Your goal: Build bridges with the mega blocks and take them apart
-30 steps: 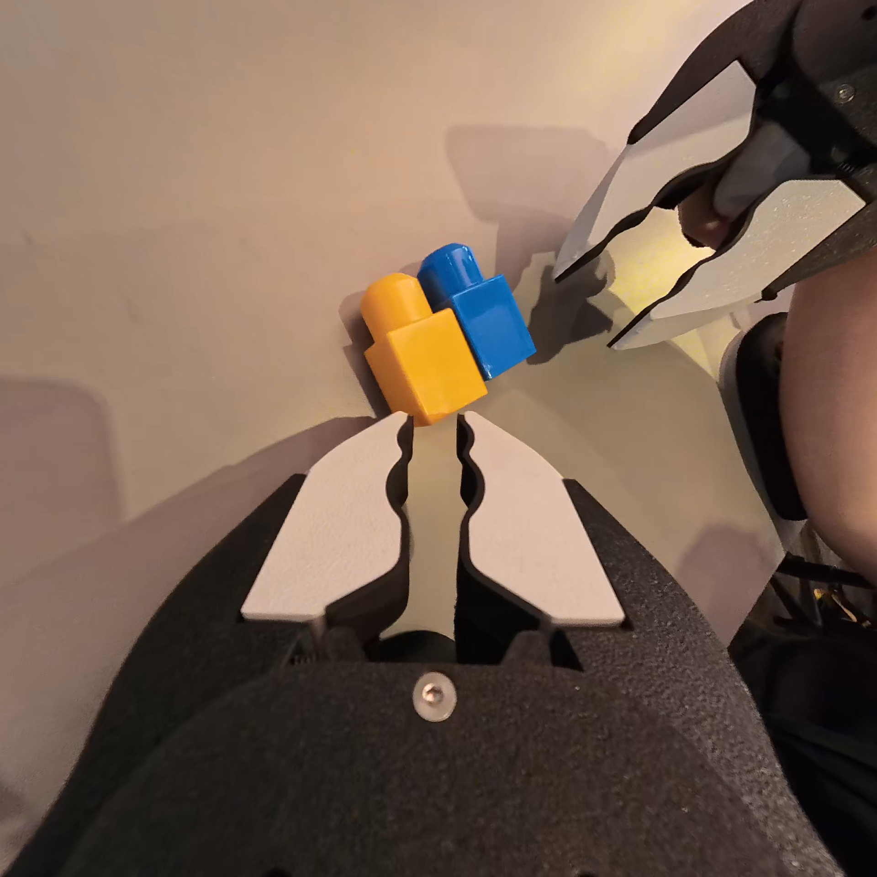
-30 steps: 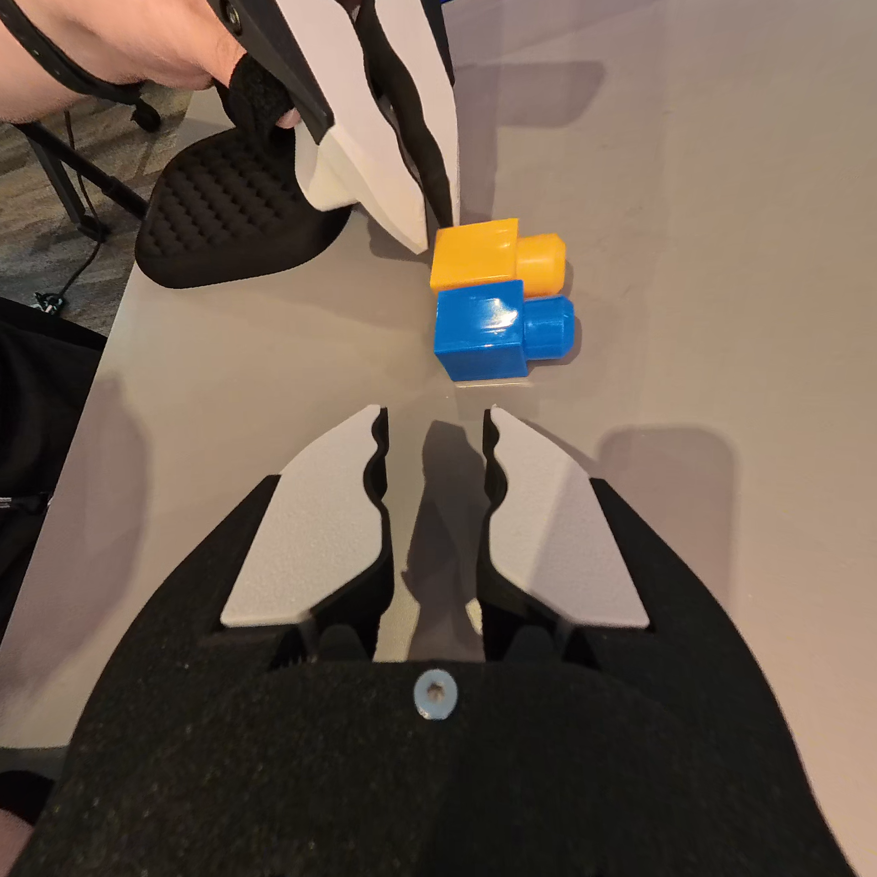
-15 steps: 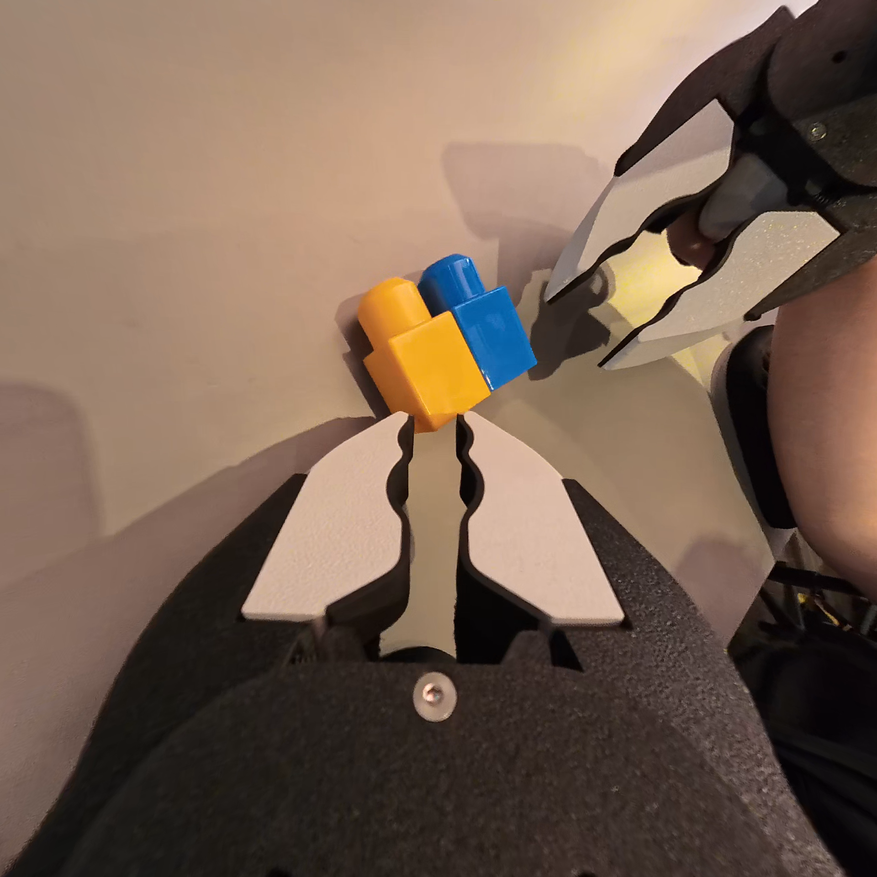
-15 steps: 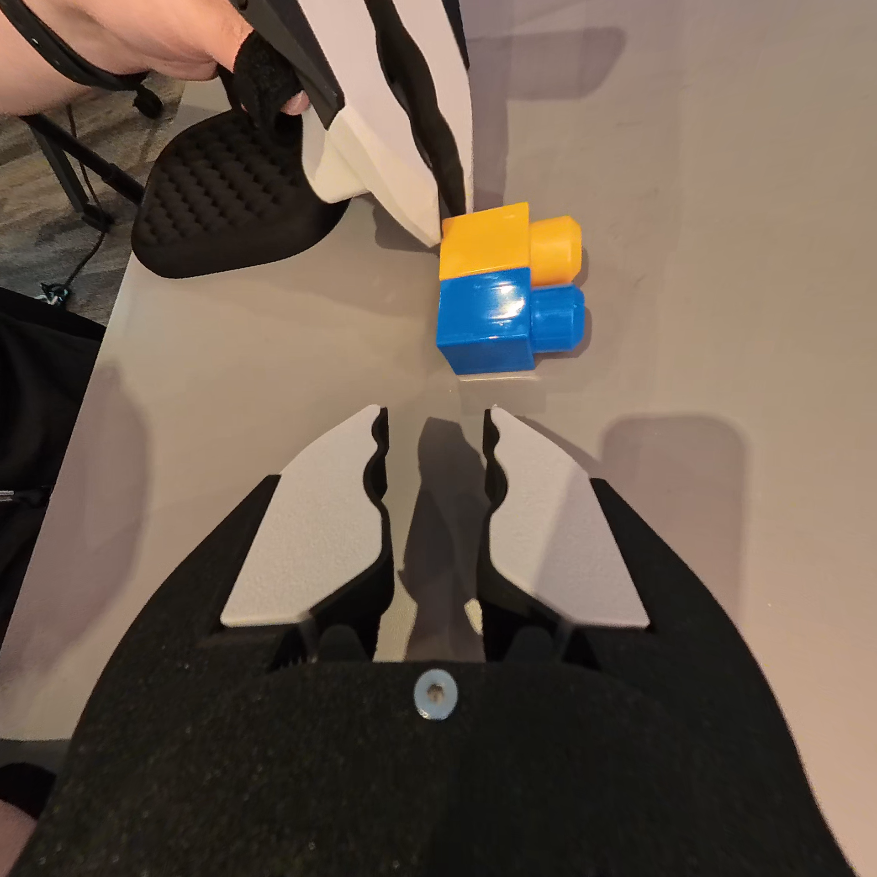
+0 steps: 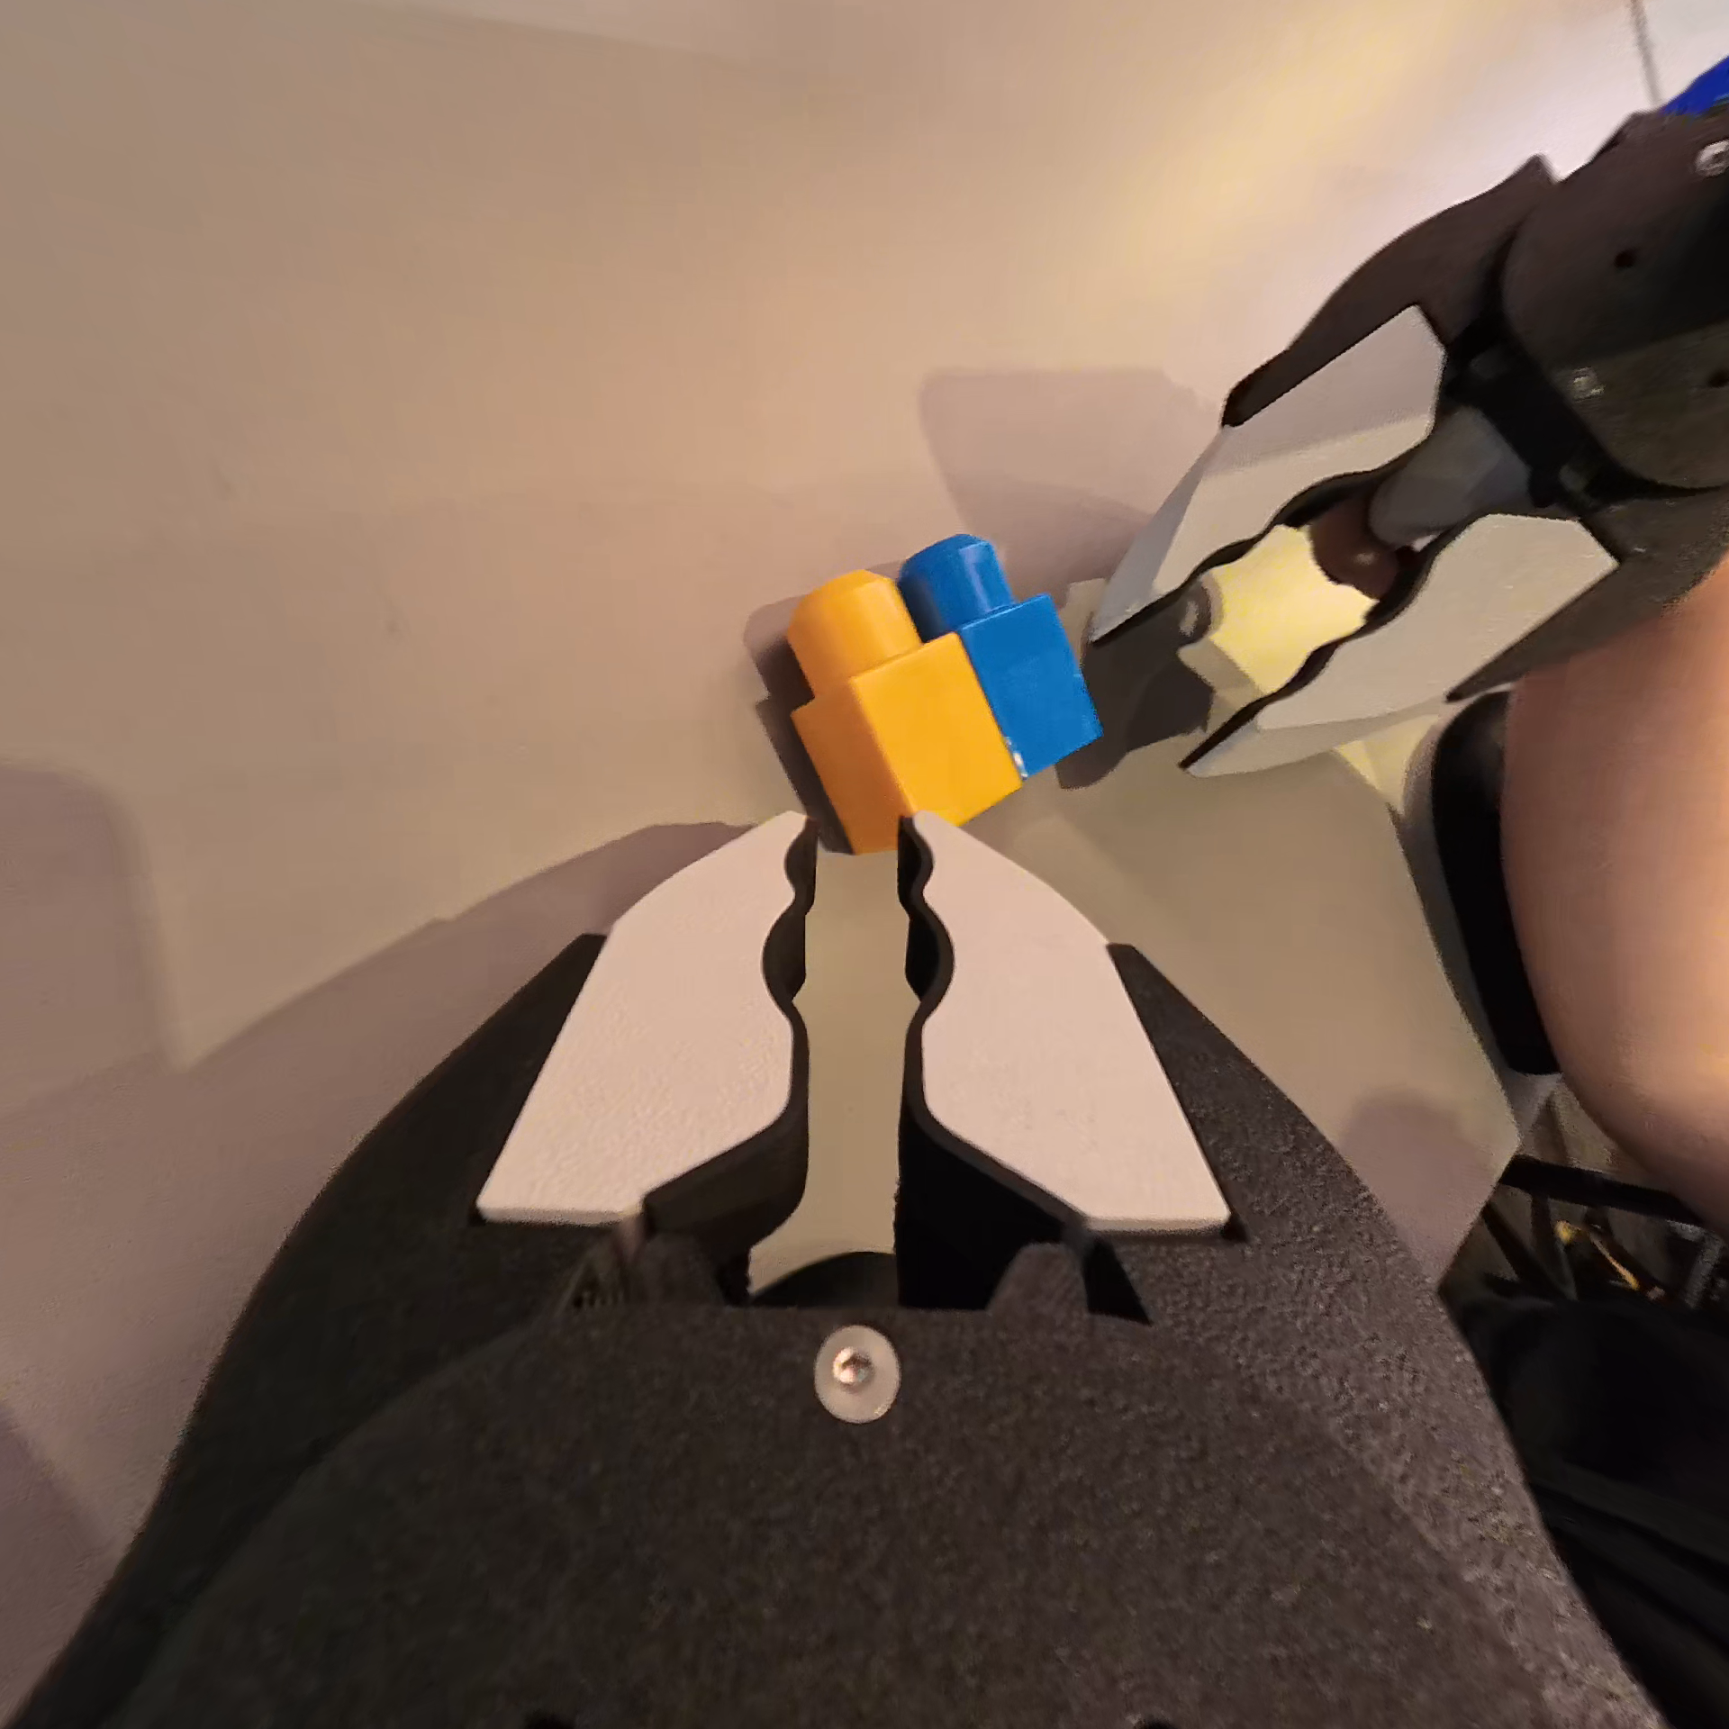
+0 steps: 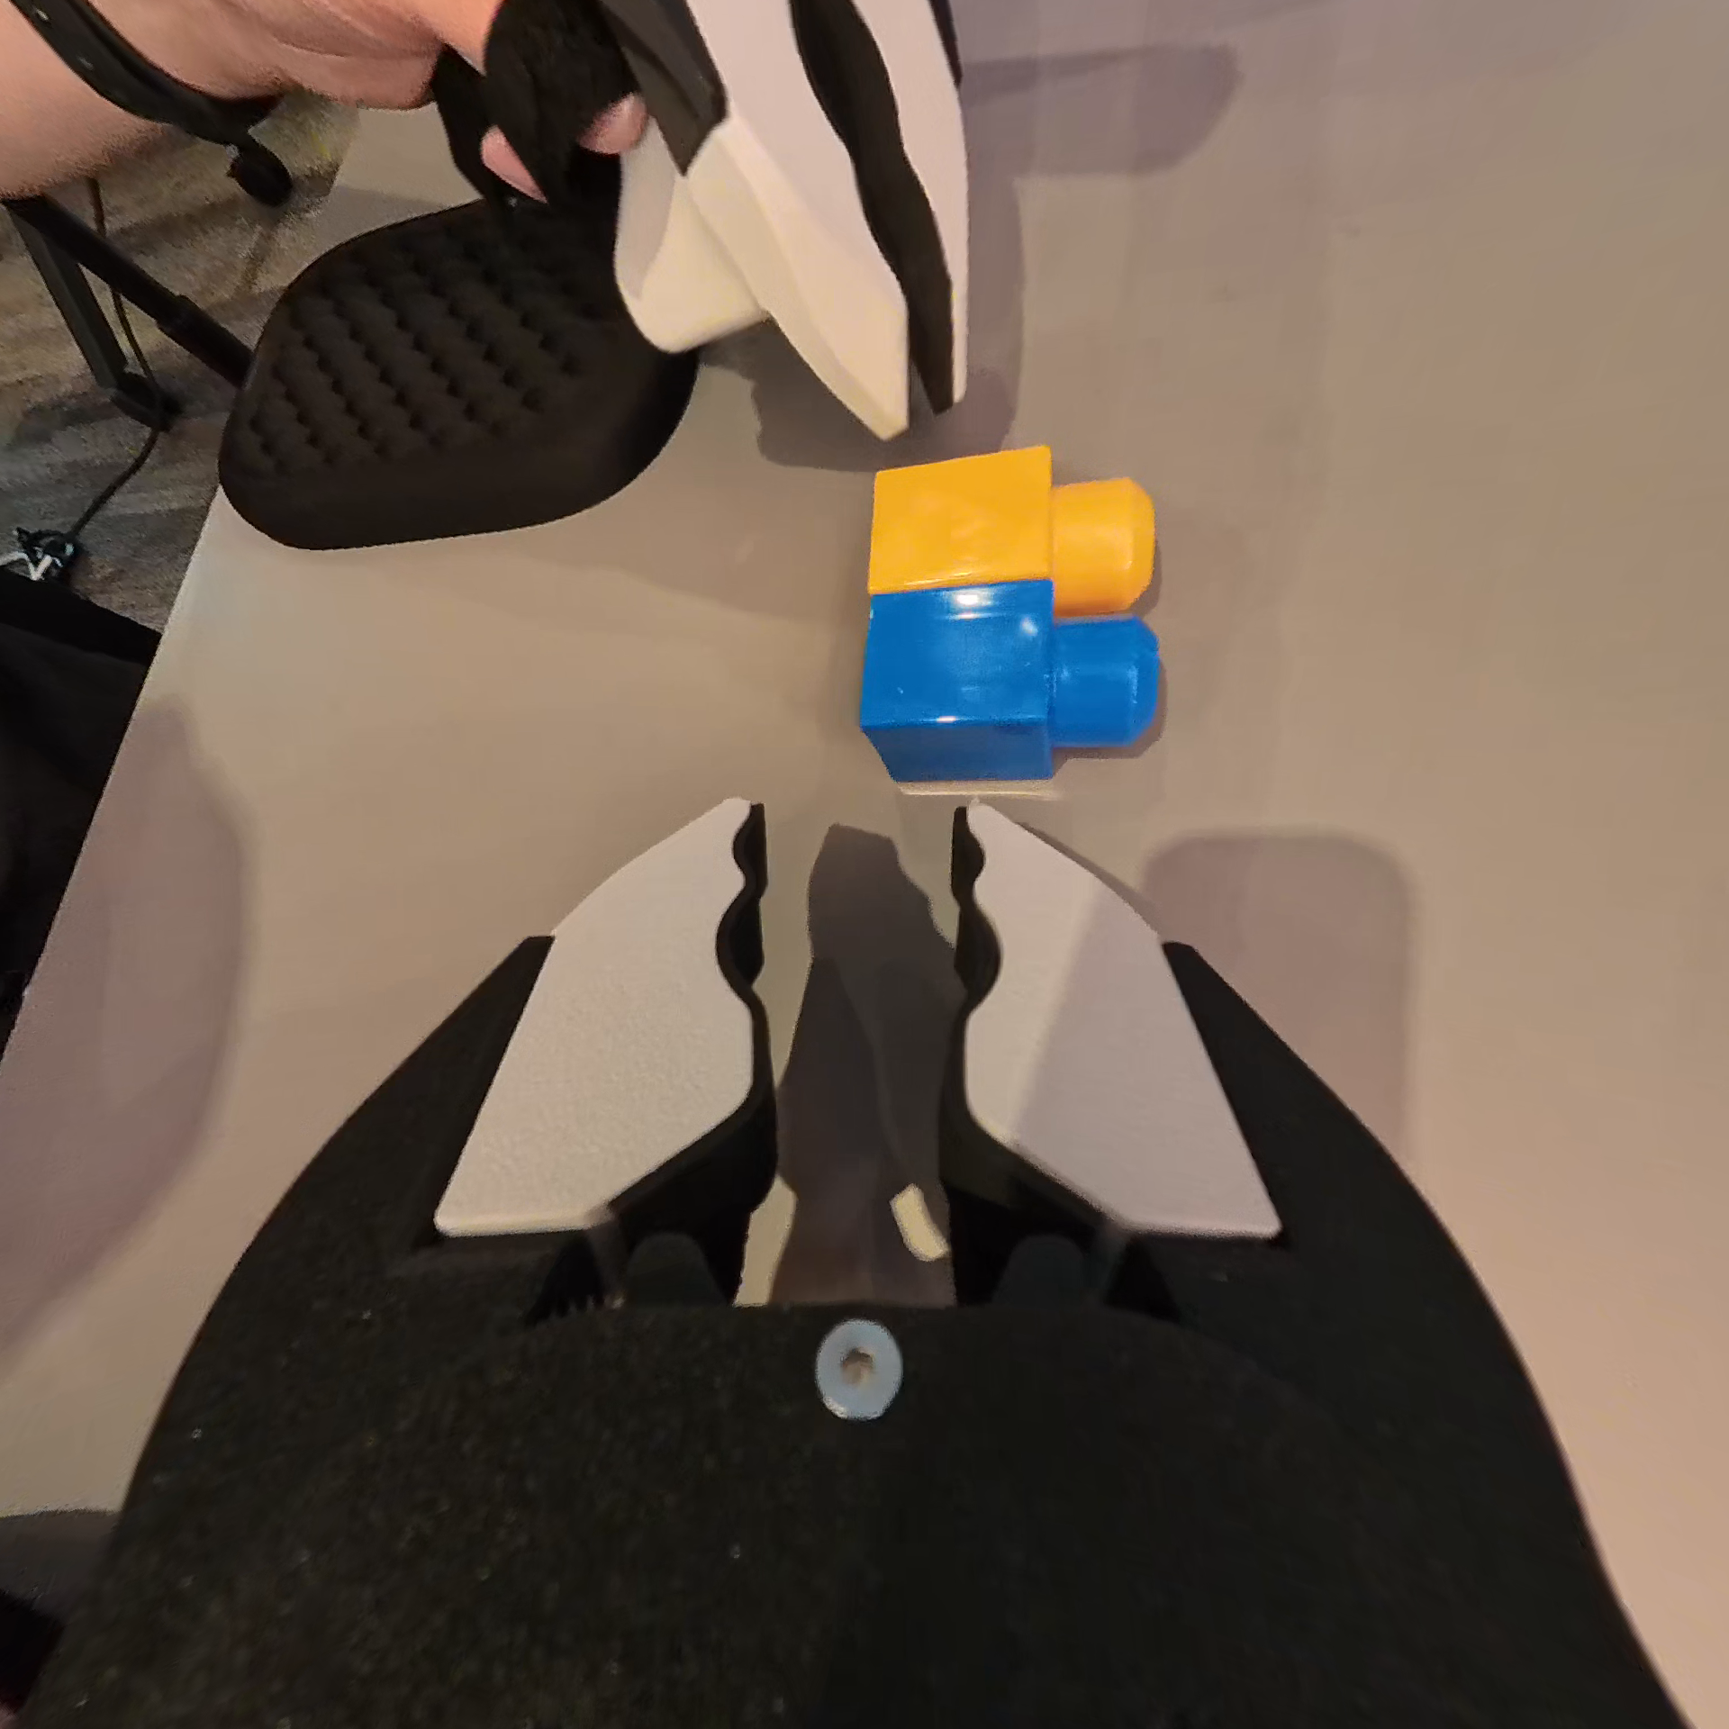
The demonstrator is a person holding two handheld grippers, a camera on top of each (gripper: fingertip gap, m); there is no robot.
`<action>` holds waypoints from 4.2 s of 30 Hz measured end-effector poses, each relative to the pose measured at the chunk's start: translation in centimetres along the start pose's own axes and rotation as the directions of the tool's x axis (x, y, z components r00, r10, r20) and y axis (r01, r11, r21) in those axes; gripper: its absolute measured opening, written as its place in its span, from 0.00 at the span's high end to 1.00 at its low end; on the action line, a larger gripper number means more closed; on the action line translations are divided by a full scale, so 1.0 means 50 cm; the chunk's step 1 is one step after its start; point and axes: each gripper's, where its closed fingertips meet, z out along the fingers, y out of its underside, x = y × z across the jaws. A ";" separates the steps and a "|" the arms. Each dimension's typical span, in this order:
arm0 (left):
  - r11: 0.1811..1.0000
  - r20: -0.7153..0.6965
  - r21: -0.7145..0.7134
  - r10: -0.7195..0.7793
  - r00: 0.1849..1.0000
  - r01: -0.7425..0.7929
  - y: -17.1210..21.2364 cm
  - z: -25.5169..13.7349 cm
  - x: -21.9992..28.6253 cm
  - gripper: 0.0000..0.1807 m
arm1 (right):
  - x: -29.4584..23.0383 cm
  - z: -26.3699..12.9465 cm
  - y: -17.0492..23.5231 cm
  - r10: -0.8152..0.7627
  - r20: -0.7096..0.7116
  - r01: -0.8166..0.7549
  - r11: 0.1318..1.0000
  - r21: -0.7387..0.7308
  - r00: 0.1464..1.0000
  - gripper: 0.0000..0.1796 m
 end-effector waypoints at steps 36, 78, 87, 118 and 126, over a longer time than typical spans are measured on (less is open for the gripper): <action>0.966 -0.227 0.256 0.015 0.974 0.045 -0.080 -0.158 0.082 0.96 | 0.008 -0.028 -0.023 0.015 0.000 -0.015 0.993 0.117 1.000 0.78; 0.989 0.253 0.063 -0.147 0.956 0.136 -0.107 -0.306 -0.487 0.86 | 0.036 -0.132 -0.004 0.075 -0.213 -0.050 0.991 0.120 0.974 0.78; 0.985 0.310 -0.015 -0.160 0.937 0.173 -0.092 -0.267 -0.500 0.94 | 0.034 -0.128 0.008 0.068 -0.205 -0.051 0.995 0.086 0.976 0.78; 0.676 -0.264 0.618 0.659 0.704 -0.401 -0.158 -0.370 0.299 0.95 | -0.172 -0.222 -0.449 0.096 -0.001 -0.058 0.612 0.789 0.995 0.66; 0.657 -0.306 0.618 0.707 0.637 -0.432 -0.153 -0.320 0.397 0.95 | -0.246 -0.250 -0.423 0.064 0.233 -0.221 0.626 0.748 0.970 0.64</action>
